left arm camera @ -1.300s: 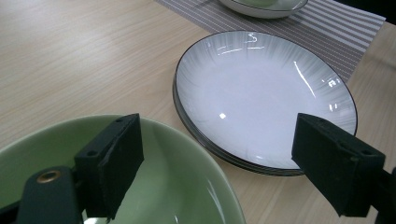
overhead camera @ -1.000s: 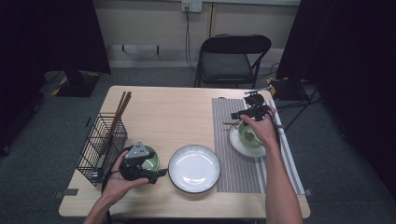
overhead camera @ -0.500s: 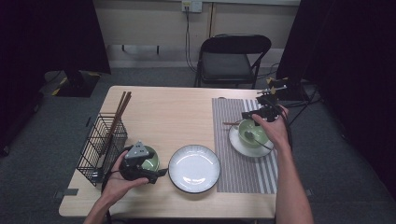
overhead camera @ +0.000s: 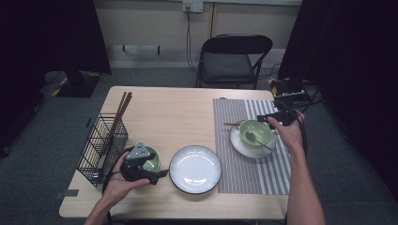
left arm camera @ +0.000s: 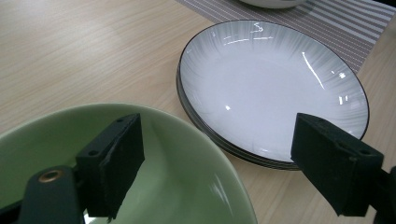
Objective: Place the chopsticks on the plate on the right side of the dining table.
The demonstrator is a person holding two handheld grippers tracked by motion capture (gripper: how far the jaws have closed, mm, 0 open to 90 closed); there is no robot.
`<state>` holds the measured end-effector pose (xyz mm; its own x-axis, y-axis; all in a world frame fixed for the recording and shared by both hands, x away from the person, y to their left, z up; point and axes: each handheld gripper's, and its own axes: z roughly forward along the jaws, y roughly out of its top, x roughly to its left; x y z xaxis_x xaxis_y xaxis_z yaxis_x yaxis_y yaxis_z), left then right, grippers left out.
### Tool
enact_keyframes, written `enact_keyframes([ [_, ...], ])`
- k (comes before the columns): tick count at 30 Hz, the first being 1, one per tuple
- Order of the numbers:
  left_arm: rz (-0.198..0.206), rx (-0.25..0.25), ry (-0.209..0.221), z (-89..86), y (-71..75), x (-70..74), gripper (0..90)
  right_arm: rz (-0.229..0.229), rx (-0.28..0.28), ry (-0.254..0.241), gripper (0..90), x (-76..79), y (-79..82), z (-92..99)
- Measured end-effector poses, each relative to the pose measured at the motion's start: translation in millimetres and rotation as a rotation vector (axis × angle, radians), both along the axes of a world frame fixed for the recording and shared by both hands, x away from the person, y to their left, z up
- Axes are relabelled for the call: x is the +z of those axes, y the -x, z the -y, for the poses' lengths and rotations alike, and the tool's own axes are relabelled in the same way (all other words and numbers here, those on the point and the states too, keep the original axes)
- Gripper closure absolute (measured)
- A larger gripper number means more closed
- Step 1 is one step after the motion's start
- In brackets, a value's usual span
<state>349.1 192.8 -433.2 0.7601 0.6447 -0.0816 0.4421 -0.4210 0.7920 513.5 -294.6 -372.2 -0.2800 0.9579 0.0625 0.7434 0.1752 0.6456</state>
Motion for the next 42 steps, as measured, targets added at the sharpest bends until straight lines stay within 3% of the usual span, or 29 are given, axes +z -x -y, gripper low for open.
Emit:
enact_keyframes([
  [13,-0.001,0.002,-0.005,-2.2,-1.4,-1.0,16.9,-0.054,-0.087,0.035,18.6,-11.7,-4.5,38.1],
  [17,-0.004,0.011,0.016,-1.9,-0.9,-0.5,16.8,-0.086,-0.094,0.047,18.3,-23.0,-5.2,45.8],
  [19,-0.004,0.009,0.002,-2.3,-1.8,0.0,16.8,-0.122,-0.112,0.038,16.3,-30.4,-7.7,50.1],
  [25,-0.010,0.017,0.005,-4.9,-2.5,-1.3,16.6,-0.150,-0.124,0.051,19.3,-41.8,-13.7,48.8],
  [32,-0.007,0.016,0.006,-5.7,-2.3,-0.8,16.6,-0.176,-0.137,0.066,16.2,-50.3,-17.5,52.5],
  [42,-0.008,0.014,0.007,-3.7,-3.0,-0.7,16.6,-0.203,-0.182,0.028,16.4,-64.9,-19.7,63.3],
])
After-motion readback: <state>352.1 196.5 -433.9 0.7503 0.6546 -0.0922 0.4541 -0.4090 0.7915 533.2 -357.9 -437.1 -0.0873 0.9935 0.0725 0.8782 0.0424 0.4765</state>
